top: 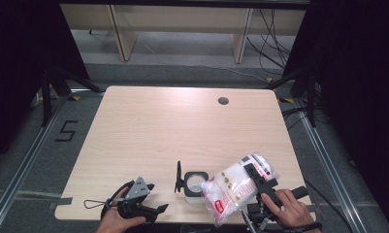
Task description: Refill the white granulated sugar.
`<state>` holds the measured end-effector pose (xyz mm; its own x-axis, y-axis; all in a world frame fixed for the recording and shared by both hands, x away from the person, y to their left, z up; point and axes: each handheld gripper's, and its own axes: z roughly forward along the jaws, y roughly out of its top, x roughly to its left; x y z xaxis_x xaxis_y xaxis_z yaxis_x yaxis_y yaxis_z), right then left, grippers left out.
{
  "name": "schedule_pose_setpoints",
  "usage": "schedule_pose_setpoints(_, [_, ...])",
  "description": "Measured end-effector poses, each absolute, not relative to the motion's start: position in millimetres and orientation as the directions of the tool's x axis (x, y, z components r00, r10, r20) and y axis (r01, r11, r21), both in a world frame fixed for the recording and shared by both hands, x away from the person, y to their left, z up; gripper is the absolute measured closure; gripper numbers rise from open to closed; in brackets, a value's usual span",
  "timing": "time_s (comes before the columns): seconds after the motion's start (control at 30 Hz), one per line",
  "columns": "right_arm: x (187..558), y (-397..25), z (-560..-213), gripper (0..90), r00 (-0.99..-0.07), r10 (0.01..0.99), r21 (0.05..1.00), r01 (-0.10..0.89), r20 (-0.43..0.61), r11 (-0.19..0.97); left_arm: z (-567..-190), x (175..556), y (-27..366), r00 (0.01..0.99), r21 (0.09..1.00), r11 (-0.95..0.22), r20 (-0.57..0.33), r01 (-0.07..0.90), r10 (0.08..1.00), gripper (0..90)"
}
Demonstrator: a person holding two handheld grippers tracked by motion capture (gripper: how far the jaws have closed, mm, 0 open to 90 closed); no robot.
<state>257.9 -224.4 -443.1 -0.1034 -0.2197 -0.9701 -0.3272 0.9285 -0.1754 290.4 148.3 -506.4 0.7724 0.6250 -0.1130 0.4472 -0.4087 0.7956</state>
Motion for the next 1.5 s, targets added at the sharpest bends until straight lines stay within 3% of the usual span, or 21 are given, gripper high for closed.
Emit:
schedule_pose_setpoints(0.9, [260.0,-227.2,-439.5,43.0,-0.058,-0.26,-0.225,-0.343,-0.964,0.912,-506.3,291.0,148.9,0.773,0.791,-0.419,-0.105,0.447,0.626,16.3])
schedule_pose_setpoints(0.97, [258.5,-229.0,-439.8,43.0,-0.106,-0.248,-0.207,-0.296,-0.963,0.933,-506.2,291.3,149.2,0.776,0.787,-0.429,-0.097,0.443,0.623,16.3])
schedule_pose_setpoints(1.13, [259.6,-227.4,-436.9,43.0,-0.061,-0.272,-0.236,-0.343,-0.96,0.909,-505.8,291.5,150.2,0.777,0.784,-0.436,-0.093,0.443,0.622,16.3])
schedule_pose_setpoints(1.17, [257.6,-227.3,-438.8,43.0,-0.083,-0.237,-0.199,-0.319,-0.968,0.927,-506.2,290.4,148.7,0.774,0.793,-0.411,-0.116,0.45,0.623,16.3])
schedule_pose_setpoints(1.33, [257.8,-227.1,-439.1,43.0,-0.086,-0.228,-0.189,-0.322,-0.97,0.928,-506.1,290.4,148.8,0.774,0.792,-0.412,-0.115,0.45,0.623,16.3])
schedule_pose_setpoints(1.37, [259.8,-226.4,-437.3,42.9,-0.047,-0.276,-0.242,-0.355,-0.96,0.903,-505.7,290.5,149.5,0.776,0.793,-0.418,-0.106,0.444,0.622,16.3])
schedule_pose_setpoints(1.5, [258.2,-227.3,-440.2,42.9,-0.098,-0.236,-0.193,-0.324,-0.967,0.926,-505.7,291.0,150.0,0.774,0.791,-0.423,-0.099,0.443,0.625,16.3])
